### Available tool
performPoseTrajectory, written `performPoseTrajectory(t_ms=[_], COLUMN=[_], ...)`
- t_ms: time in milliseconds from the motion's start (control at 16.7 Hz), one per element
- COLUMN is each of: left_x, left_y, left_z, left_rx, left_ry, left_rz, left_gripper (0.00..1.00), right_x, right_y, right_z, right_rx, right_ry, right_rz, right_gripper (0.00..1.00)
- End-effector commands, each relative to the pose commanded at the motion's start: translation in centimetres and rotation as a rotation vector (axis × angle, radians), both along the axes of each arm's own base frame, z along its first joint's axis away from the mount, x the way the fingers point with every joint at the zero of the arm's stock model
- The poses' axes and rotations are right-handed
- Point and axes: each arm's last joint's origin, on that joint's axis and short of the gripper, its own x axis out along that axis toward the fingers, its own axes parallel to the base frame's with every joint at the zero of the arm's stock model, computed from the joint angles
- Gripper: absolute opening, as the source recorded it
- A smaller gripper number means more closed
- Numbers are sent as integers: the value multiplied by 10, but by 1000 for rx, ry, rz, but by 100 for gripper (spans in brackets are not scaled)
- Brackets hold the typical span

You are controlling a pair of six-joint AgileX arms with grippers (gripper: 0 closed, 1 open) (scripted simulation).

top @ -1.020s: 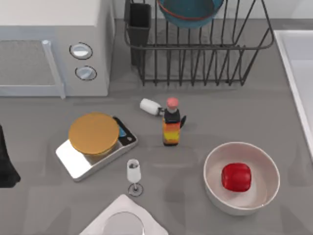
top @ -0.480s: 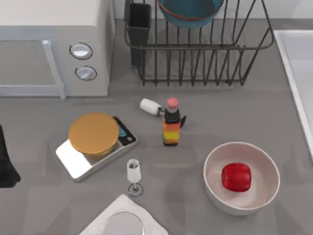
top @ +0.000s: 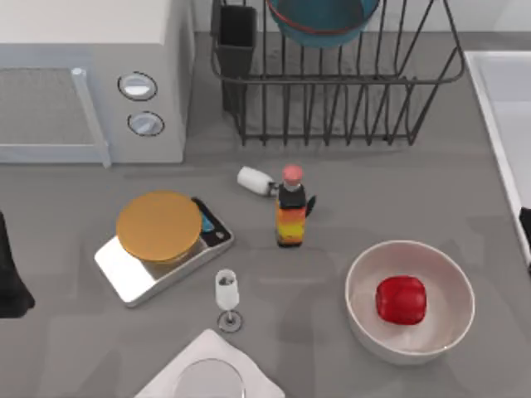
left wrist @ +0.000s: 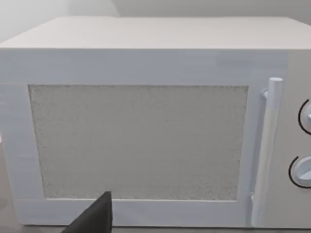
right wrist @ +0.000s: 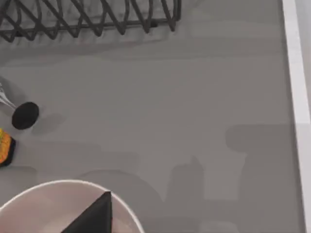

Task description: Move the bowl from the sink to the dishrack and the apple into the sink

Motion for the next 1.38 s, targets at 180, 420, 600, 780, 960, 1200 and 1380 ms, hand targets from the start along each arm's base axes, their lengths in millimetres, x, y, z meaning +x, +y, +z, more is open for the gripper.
performPoseTrajectory(t_ms=[180, 420, 600, 780, 960, 1200, 1380], left_x=[0, 0, 0, 0, 0, 0, 0], left_y=[0, 0, 0, 0, 0, 0, 0], left_z=[0, 0, 0, 0, 0, 0, 0], left_rx=[0, 0, 0, 0, 0, 0, 0], left_ry=[0, 0, 0, 0, 0, 0, 0], left_rz=[0, 0, 0, 0, 0, 0, 0], left_gripper=[100, 100, 100, 100, 100, 100, 100], right_x=[28, 65, 87, 101, 109, 111, 112], right_y=[24, 66, 98, 126, 144, 152, 150], right_z=[11, 10, 0, -13, -24, -28, -28], right_rx=[0, -45, -102, -163, -209, -228, -224], right_ry=[227, 505, 679, 809, 889, 917, 916], right_rz=[27, 38, 29, 13, -1, -7, -10], right_gripper=[100, 100, 100, 100, 100, 100, 100])
